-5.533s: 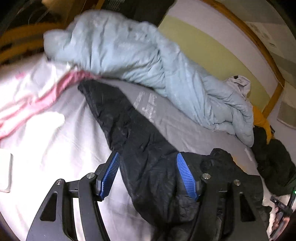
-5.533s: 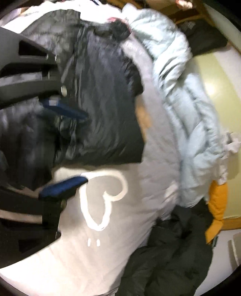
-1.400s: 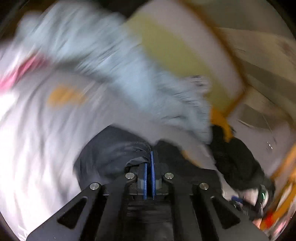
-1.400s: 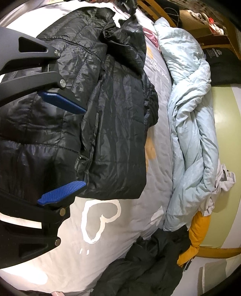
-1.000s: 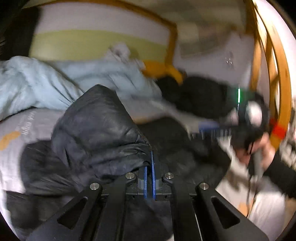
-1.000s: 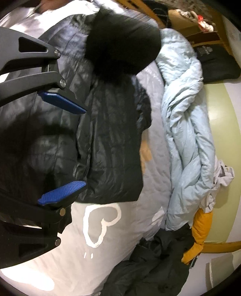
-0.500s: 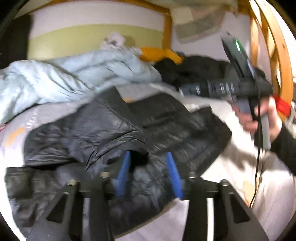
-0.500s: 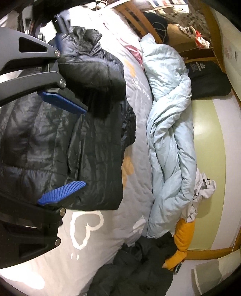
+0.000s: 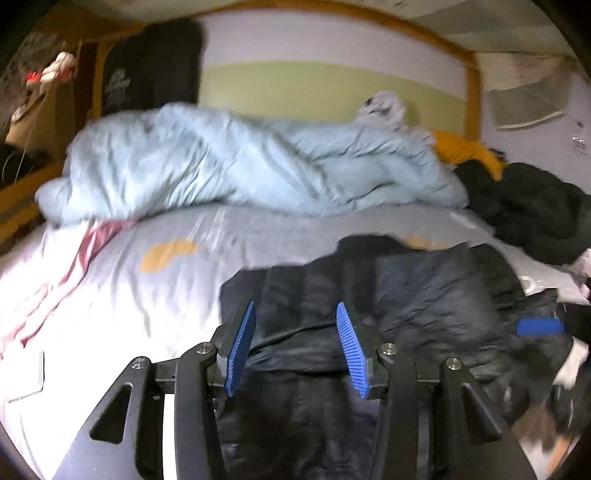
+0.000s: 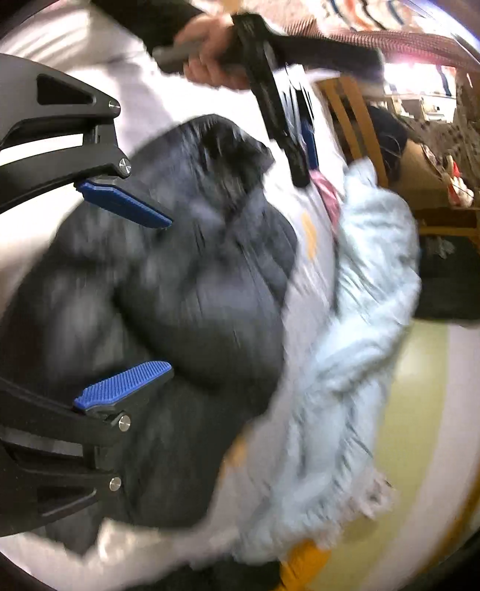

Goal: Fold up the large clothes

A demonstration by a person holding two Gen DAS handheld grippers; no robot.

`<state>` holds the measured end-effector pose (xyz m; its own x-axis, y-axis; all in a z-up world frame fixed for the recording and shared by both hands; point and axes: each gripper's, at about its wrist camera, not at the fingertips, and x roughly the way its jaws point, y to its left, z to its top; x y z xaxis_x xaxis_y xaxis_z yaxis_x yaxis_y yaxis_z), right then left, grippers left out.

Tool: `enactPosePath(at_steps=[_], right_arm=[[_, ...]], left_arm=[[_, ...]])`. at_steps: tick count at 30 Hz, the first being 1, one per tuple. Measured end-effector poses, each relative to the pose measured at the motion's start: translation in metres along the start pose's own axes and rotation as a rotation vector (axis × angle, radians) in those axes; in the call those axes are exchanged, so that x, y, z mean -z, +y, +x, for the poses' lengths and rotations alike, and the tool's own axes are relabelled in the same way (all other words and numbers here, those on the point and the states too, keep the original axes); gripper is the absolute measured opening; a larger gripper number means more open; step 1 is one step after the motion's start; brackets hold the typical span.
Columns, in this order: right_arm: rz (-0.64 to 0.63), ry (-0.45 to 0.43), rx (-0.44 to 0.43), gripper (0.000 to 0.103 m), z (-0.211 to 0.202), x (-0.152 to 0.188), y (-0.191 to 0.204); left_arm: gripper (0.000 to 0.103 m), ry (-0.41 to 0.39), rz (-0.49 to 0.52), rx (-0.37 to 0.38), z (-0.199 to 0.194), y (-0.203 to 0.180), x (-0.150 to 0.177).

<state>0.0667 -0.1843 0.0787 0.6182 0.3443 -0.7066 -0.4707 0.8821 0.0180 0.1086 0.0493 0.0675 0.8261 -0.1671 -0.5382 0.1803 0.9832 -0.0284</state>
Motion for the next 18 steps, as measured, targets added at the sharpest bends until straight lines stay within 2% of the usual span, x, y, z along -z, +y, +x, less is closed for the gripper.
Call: enactPosePath(at_steps=[3, 6, 8, 11, 13, 15, 16, 18], right_arm=[[-0.056, 0.032, 0.037, 0.077, 0.021, 0.007, 0.021], [-0.178, 0.028, 0.161, 0.077, 0.036, 0.013, 0.038], [-0.167, 0.031, 0.213, 0.076, 0.042, 0.013, 0.034], [-0.054, 0.086, 0.316, 0.06, 0.051, 0.009, -0.003], [0.069, 0.096, 0.353, 0.057, 0.048, 0.009, -0.039], [0.124, 0.082, 0.472, 0.05, 0.039, 0.006, -0.065], [0.135, 0.06, 0.533, 0.05, 0.03, 0.004, -0.08], [0.171, 0.034, 0.598, 0.05, 0.016, -0.001, -0.102]], left_arm=[[0.045, 0.067, -0.026, -0.023, 0.023, 0.009, 0.006], [0.044, 0.136, -0.073, -0.002, 0.044, 0.014, 0.015], [0.041, 0.188, -0.098, -0.001, 0.058, 0.016, 0.024], [0.04, 0.241, -0.118, -0.017, 0.07, 0.018, 0.042], [0.04, 0.272, -0.15, -0.021, 0.078, 0.021, 0.049], [0.04, 0.273, -0.182, -0.014, 0.079, 0.024, 0.05], [0.04, 0.27, -0.179, -0.016, 0.079, 0.023, 0.05], [0.04, 0.268, -0.161, -0.027, 0.079, 0.02, 0.052]])
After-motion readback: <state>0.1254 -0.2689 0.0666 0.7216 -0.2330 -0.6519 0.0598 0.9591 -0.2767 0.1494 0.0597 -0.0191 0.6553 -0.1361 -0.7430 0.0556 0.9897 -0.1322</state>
